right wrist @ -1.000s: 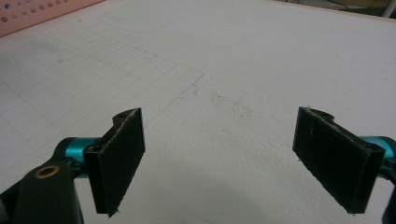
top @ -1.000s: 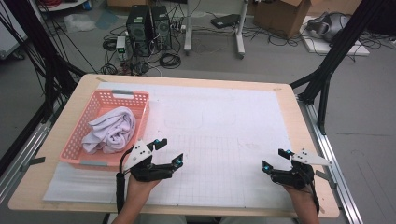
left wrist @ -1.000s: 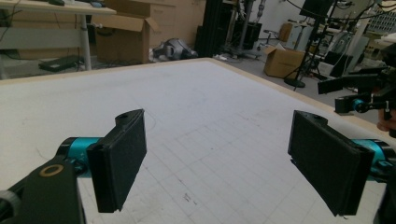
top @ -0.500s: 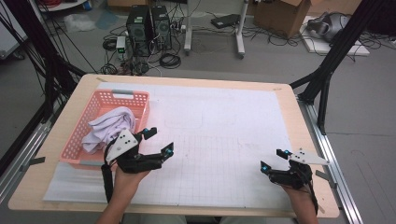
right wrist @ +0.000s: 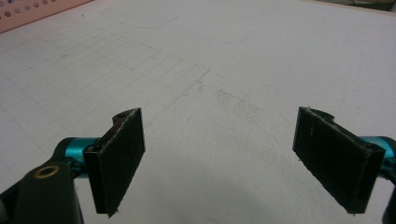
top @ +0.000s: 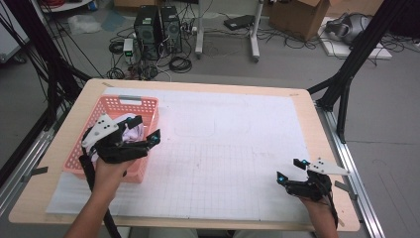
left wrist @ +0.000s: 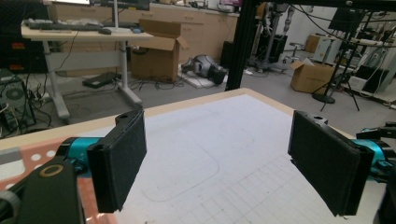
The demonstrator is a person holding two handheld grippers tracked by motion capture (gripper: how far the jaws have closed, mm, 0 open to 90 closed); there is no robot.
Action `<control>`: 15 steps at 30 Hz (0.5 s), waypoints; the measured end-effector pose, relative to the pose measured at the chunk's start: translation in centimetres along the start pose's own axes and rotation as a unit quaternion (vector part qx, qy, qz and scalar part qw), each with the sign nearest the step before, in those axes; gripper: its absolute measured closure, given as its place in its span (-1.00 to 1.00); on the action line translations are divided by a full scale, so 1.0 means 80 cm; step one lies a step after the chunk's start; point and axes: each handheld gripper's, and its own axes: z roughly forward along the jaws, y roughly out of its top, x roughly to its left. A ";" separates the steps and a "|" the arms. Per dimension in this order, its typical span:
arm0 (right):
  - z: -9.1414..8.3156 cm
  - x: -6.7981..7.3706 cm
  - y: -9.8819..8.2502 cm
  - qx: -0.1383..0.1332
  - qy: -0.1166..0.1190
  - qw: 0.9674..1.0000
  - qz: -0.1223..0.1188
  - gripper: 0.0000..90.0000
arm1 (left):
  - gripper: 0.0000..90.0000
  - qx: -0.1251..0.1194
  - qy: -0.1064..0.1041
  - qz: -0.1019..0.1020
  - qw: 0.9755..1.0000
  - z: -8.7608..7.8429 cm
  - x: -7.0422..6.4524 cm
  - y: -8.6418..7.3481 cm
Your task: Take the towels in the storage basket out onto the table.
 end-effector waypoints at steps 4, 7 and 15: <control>0.002 0.001 0.000 0.002 0.001 1.000 0.002 -0.65 | -0.57 0.013 0.022 0.000 1.000 -0.009 0.022 0.003; 0.003 0.000 0.000 0.001 0.000 1.000 -0.002 -0.65 | -0.57 0.023 0.041 -0.002 0.999 -0.015 0.038 0.003; 0.003 -0.001 0.000 0.002 0.001 1.000 0.002 -0.65 | -0.62 0.085 0.097 -0.026 0.991 -0.023 0.087 0.000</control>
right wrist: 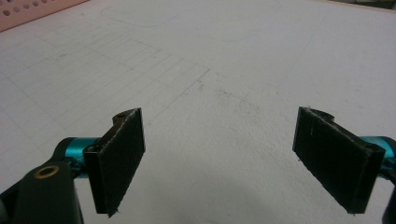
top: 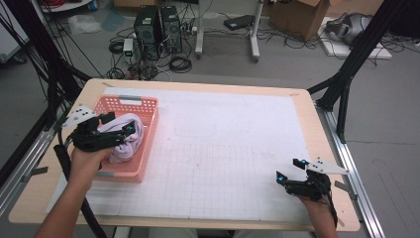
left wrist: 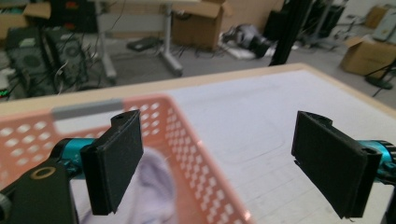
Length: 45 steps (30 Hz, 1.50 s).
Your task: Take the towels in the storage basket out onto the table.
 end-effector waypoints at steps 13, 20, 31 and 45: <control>0.000 -0.001 0.001 -0.002 -0.003 1.000 0.003 -0.65 | -0.58 0.170 0.068 0.037 0.982 0.039 0.037 -0.020; -0.001 0.000 0.000 0.002 -0.005 1.000 0.001 -0.65 | -0.60 0.241 0.094 0.043 0.965 0.063 0.047 -0.040; -0.002 -0.001 0.000 0.003 -0.007 1.000 -0.005 -0.65 | -0.96 0.314 0.110 0.026 0.943 0.093 0.062 -0.069; -0.001 -0.001 0.001 0.002 -0.009 1.000 -0.005 -0.65 | -0.03 0.316 0.113 0.008 0.942 0.091 0.067 -0.065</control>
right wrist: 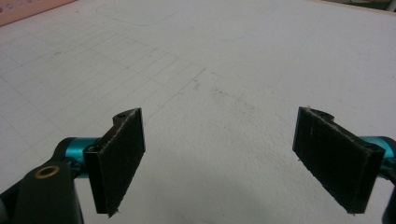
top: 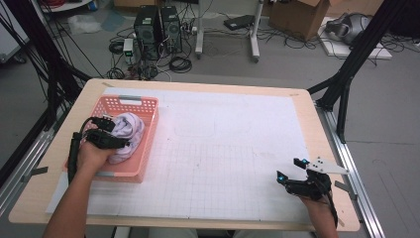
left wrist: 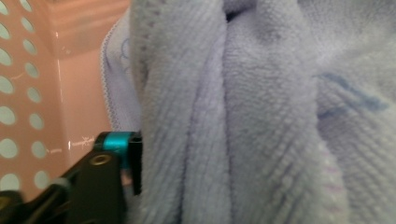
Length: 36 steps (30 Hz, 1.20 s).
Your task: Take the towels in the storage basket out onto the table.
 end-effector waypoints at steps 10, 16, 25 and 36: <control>-0.005 -0.004 -0.002 -0.005 -0.007 1.000 0.006 -0.65 | 0.15 -0.064 -0.062 -0.093 0.992 -0.020 0.025 -0.004; -0.005 -0.003 -0.001 -0.005 -0.006 1.000 0.008 -0.65 | 0.15 -0.149 -0.062 -0.100 0.982 -0.047 0.029 -0.011; -0.005 -0.002 0.000 -0.006 -0.004 1.000 0.006 -0.65 | 0.15 -0.263 -0.087 -0.101 0.956 -0.078 0.027 -0.020; -0.006 -0.001 0.000 -0.008 -0.005 1.000 0.007 -0.65 | 0.14 -0.355 -0.115 -0.062 0.926 -0.094 0.011 -0.027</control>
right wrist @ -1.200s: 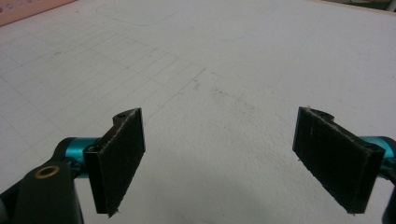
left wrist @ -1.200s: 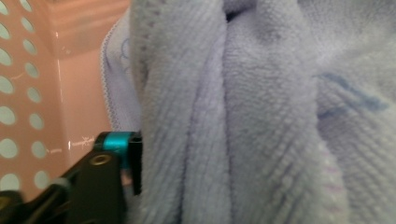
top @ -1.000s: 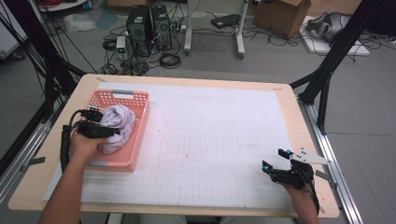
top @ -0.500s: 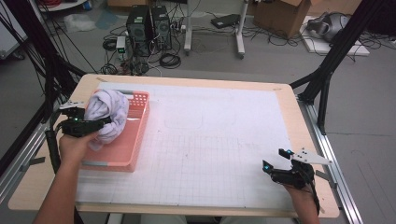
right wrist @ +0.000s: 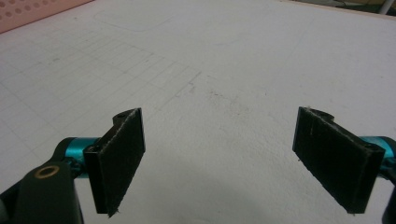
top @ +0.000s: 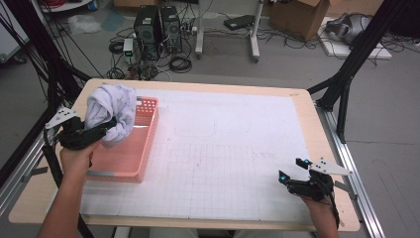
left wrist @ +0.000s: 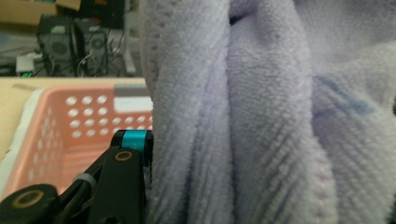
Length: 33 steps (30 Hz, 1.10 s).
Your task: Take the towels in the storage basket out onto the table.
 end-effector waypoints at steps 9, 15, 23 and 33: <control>0.001 0.000 0.000 0.000 0.003 1.000 -0.001 -0.65 | 0.14 -0.053 -0.043 0.028 0.997 0.000 -0.027 0.007; -0.001 -0.002 0.001 -0.004 0.003 1.000 0.002 -0.65 | 0.14 -0.074 -0.079 0.040 0.993 0.000 -0.047 0.012; -0.001 -0.002 0.001 -0.004 0.004 1.000 0.001 -0.65 | 0.14 -0.087 -0.136 0.048 0.986 0.011 -0.089 0.012; -0.001 -0.003 0.001 -0.003 0.004 1.000 0.003 -0.65 | 0.14 -0.086 -0.200 0.062 0.974 0.035 -0.144 0.015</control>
